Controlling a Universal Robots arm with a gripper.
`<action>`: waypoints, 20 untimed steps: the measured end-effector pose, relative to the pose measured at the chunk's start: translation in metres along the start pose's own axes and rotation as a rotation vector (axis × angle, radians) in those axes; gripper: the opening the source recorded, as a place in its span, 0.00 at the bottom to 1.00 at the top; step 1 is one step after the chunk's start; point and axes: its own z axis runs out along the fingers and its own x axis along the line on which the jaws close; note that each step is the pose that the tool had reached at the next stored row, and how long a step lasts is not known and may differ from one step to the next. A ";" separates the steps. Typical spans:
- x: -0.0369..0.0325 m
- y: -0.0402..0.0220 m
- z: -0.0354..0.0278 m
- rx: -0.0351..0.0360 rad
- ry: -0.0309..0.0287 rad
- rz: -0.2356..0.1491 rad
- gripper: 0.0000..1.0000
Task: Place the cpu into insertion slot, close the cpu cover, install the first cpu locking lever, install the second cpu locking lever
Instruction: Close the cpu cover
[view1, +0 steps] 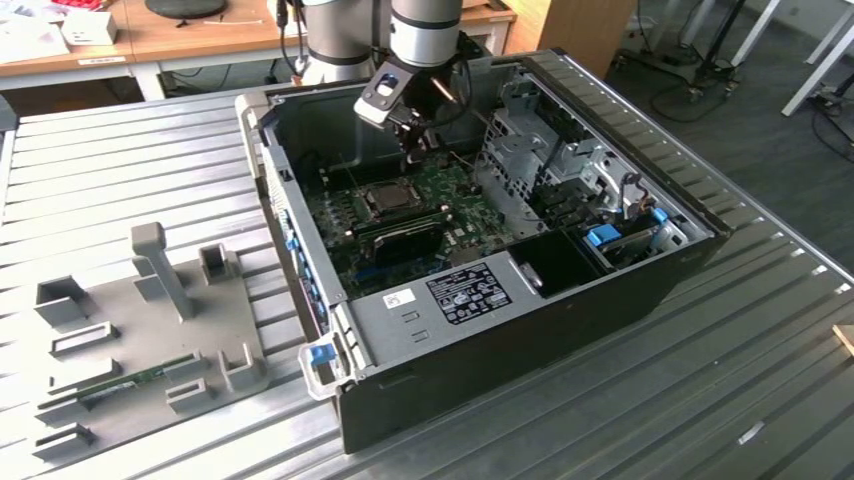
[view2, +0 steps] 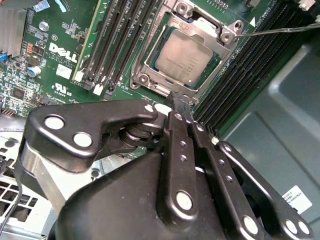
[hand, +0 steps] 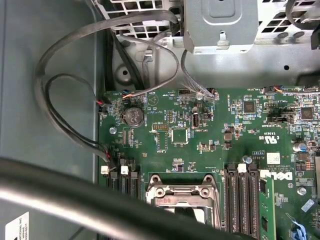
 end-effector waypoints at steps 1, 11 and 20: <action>0.0000 -0.0001 0.0000 0.0001 0.0002 -0.004 0.10; 0.0000 -0.0009 0.0002 0.0028 0.0033 -0.162 0.10; 0.0000 -0.0008 0.0003 0.0056 0.0068 -0.328 0.10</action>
